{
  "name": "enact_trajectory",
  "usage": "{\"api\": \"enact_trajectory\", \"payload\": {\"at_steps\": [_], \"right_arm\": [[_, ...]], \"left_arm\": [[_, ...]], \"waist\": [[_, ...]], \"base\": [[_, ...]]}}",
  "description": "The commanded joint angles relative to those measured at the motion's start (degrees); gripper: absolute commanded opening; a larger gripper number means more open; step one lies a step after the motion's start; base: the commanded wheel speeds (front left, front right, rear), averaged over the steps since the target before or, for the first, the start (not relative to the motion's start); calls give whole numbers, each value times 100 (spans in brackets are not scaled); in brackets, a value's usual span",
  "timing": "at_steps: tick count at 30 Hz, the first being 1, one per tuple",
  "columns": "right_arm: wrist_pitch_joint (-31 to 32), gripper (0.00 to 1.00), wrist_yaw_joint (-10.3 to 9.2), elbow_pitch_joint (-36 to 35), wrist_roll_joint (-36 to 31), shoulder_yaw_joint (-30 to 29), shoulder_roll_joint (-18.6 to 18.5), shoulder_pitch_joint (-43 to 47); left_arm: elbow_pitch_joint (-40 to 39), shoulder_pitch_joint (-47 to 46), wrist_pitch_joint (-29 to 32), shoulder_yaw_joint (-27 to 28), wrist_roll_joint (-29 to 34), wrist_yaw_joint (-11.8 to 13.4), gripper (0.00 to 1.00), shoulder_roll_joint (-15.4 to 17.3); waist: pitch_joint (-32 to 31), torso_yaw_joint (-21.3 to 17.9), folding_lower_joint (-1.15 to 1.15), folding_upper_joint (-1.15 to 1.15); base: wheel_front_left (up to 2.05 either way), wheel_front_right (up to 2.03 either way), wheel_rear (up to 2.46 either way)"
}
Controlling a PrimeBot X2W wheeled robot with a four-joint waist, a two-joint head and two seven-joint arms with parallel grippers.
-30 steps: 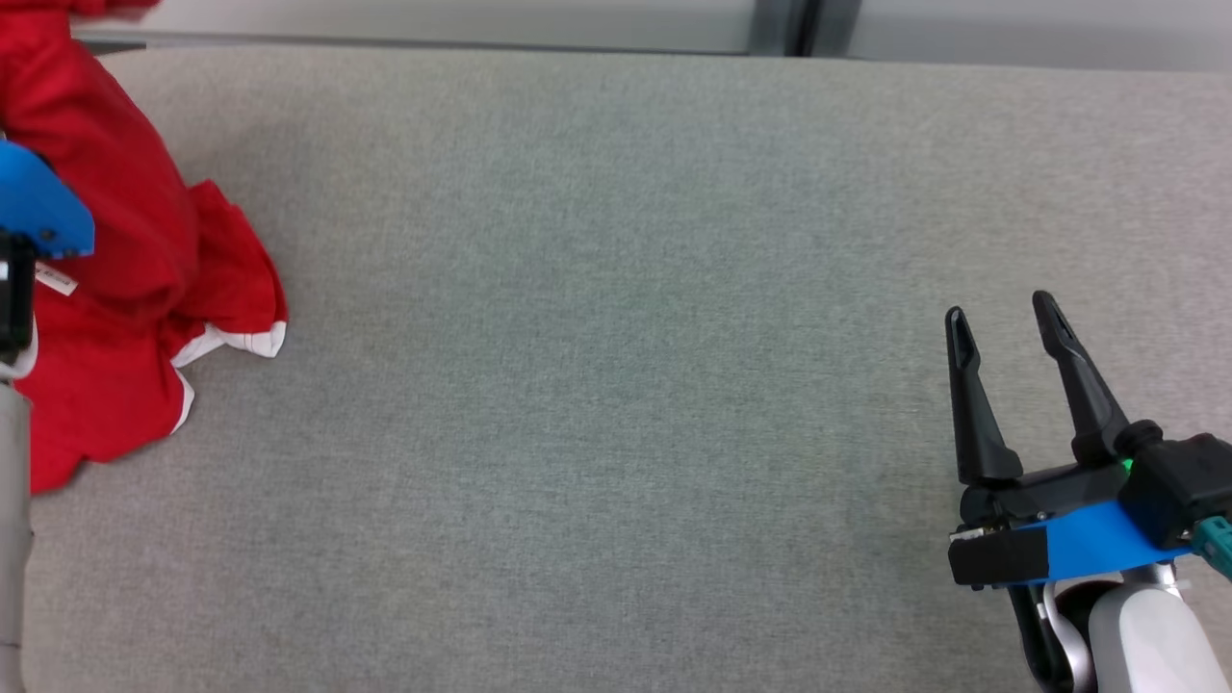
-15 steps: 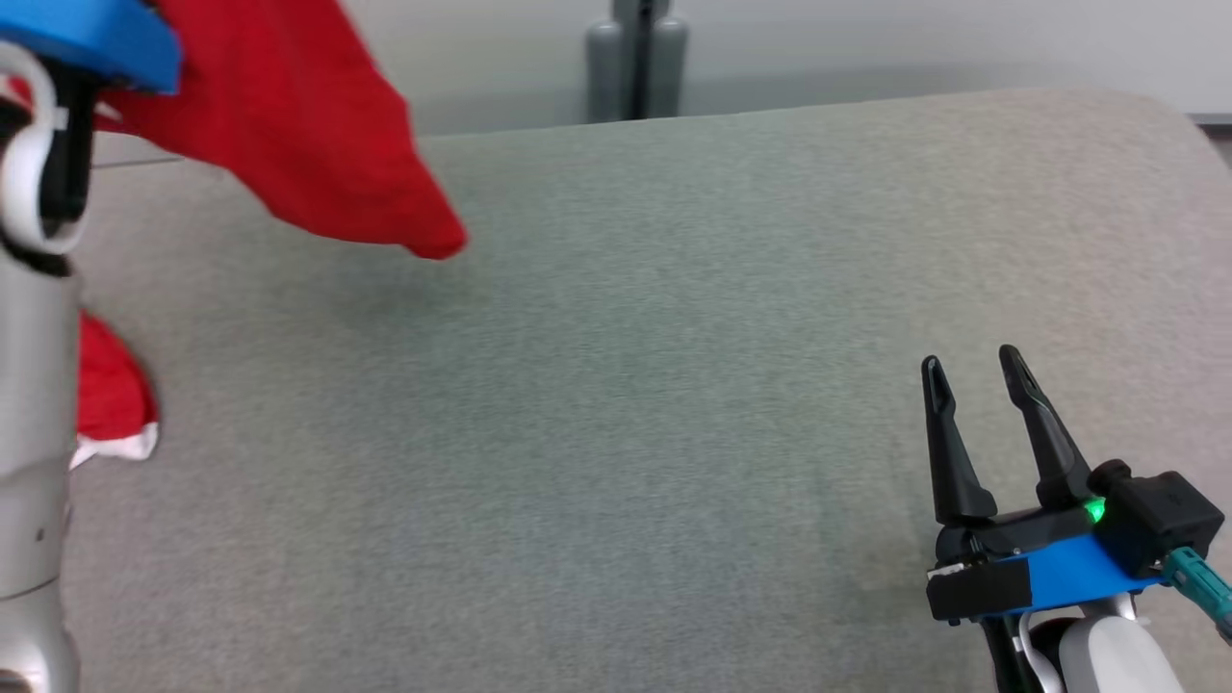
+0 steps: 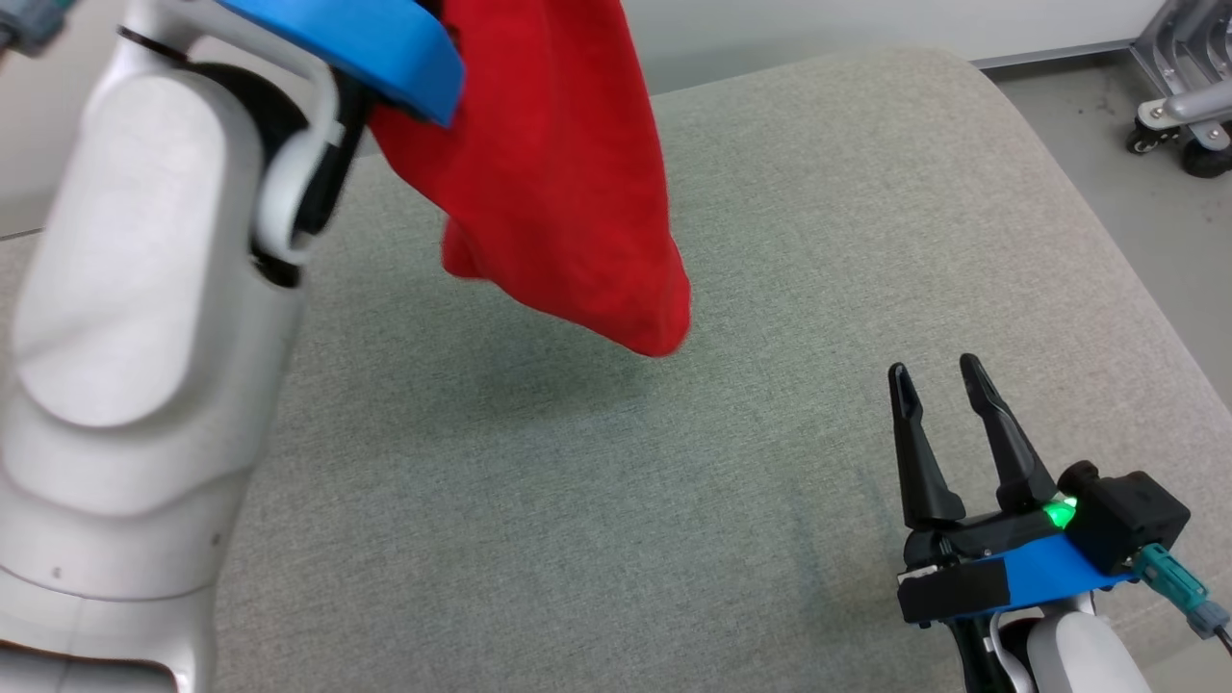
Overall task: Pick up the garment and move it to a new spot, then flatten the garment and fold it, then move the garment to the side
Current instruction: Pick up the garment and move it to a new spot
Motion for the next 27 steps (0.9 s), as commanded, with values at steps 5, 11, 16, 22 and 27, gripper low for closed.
{"api": "enact_trajectory", "payload": {"at_steps": [5,11,16,22,27], "right_arm": [[-38,100,2,76,36,30,3,-56],[-45,100,2,9,5,-15,2,-20],[-47,100,2,6,-51,-40,2,17],[-46,100,3,42,-117,-63,3,0],[-44,100,2,66,-177,-81,1,80]], "left_arm": [[280,502,-132,-177,-86,22,0,-160],[617,1448,-371,-338,-239,133,0,-288],[1033,2335,-571,-518,-344,196,0,-378],[1715,2991,-753,-790,-373,161,0,-505],[1884,3020,-1125,-895,-301,194,100,-616]], "waist": [[-22,-91,0,-1],[1,-73,0,-1],[12,-28,0,-1],[-3,79,0,-1],[-107,249,0,-1]], "base": [[0,0,0],[0,0,0],[0,0,0],[0,0,0],[0,0,0]]}}
